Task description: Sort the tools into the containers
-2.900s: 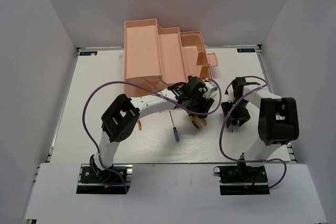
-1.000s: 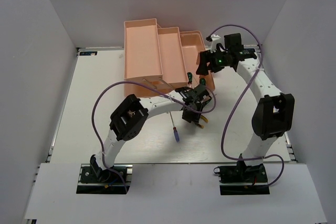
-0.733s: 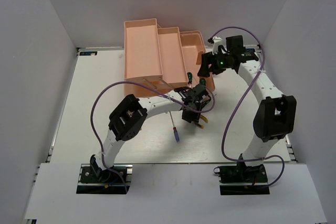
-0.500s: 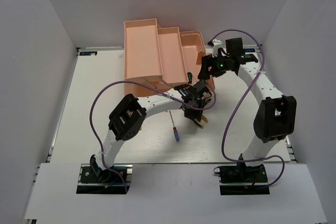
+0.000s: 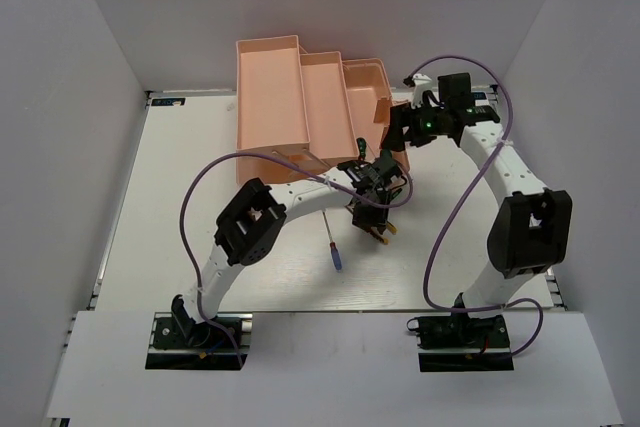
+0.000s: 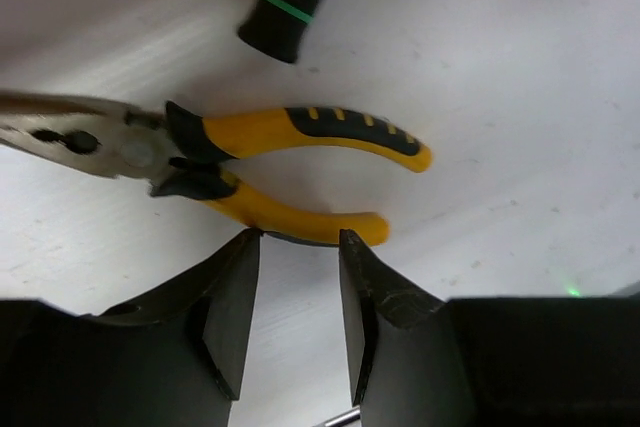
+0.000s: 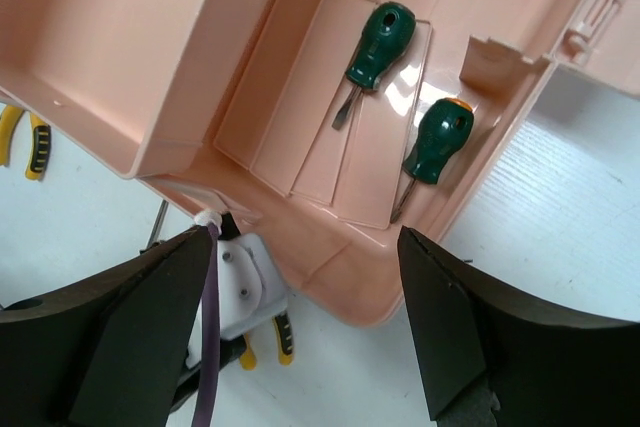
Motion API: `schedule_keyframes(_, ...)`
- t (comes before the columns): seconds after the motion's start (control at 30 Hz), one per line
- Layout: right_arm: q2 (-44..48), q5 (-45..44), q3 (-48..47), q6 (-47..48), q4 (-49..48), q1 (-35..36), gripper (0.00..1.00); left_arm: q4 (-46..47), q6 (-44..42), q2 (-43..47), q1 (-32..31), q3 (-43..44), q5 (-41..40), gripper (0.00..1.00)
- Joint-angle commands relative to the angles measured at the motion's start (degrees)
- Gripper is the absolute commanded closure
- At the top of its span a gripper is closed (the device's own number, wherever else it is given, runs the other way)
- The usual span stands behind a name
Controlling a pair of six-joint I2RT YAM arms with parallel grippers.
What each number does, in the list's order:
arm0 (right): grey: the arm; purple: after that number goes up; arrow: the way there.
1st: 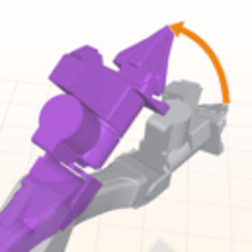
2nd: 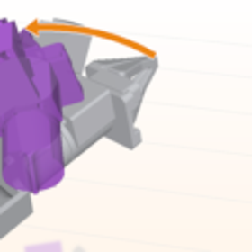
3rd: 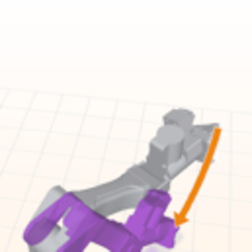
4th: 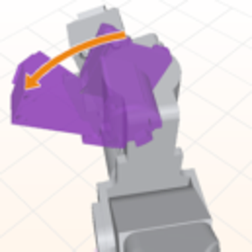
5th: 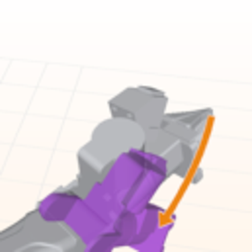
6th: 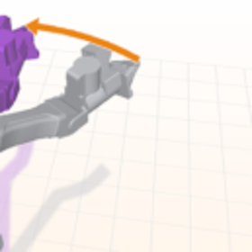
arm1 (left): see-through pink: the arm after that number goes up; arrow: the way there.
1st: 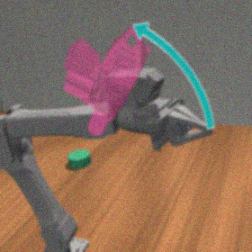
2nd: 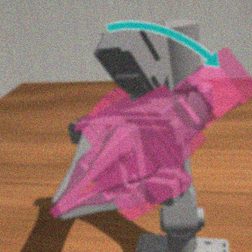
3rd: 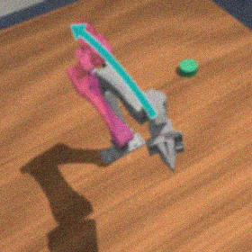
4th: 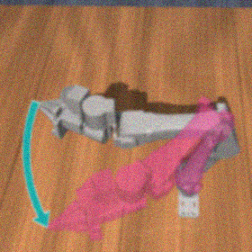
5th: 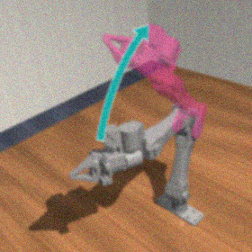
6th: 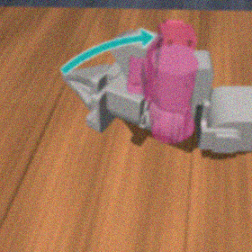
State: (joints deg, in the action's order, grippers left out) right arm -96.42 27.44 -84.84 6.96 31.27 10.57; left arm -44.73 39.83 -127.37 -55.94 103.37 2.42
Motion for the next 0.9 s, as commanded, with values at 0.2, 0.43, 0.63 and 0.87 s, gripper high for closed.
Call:
schedule_keyframes(0.2, 3.78, 1.74, 1.95, -1.34, -2.0, -1.87, 0.19, -3.43, 1.56, -1.73, 0.13, 0.87, -2.15, 0.51)
schedule_keyframes(0.43, 4.57, 2.27, 2.75, -1.86, -2.17, -2.83, 0.19, -7.13, 2.09, -3.59, 0.13, -0.44, -3.91, 0.51)
schedule_keyframes(0.63, 5.1, 2.7, 3.36, -2.3, -2.44, -3.71, 0.19, -11.68, 3.14, -3.59, 0.13, -1.51, -6.63, 0.51)
schedule_keyframes(0.87, 5.54, 3.41, 3.98, -3.53, -3.4, -4.5, 0.19, -15.12, 6.39, -1.57, 0.13, -7.55, -9.01, 0.52)
